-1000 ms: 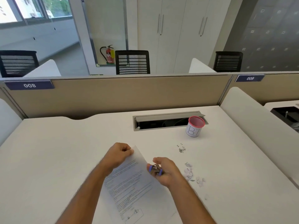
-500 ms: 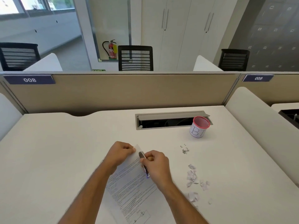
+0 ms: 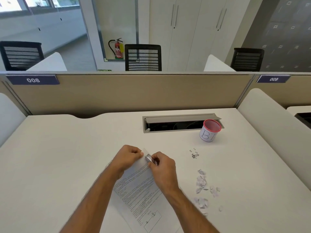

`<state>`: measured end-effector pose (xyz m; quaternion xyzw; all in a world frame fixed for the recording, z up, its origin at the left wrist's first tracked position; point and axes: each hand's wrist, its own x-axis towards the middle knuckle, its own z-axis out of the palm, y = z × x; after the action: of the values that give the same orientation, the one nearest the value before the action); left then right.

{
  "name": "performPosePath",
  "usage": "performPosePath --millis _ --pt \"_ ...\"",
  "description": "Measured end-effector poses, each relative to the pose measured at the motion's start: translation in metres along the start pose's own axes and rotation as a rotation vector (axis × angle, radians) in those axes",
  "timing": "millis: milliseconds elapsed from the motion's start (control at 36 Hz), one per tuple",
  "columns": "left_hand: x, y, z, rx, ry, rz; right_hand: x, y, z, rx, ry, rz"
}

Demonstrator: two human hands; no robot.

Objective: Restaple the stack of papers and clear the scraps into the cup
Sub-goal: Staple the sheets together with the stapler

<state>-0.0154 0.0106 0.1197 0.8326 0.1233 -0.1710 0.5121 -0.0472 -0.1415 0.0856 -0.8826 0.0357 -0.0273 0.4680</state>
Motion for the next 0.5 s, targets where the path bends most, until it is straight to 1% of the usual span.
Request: performPosePath --millis 306,500 --pt "-0.0063 0.0048 0.0045 -0.034 0.042 0.034 0.0037 0.0023 -0.0028 -0.073 0.023 -0.057" --pt "-0.0096 0.0051 0.0099 -0.038 0.076 0.026 0.0021 0.0052 0.0014 -0.096 0.046 -0.08"
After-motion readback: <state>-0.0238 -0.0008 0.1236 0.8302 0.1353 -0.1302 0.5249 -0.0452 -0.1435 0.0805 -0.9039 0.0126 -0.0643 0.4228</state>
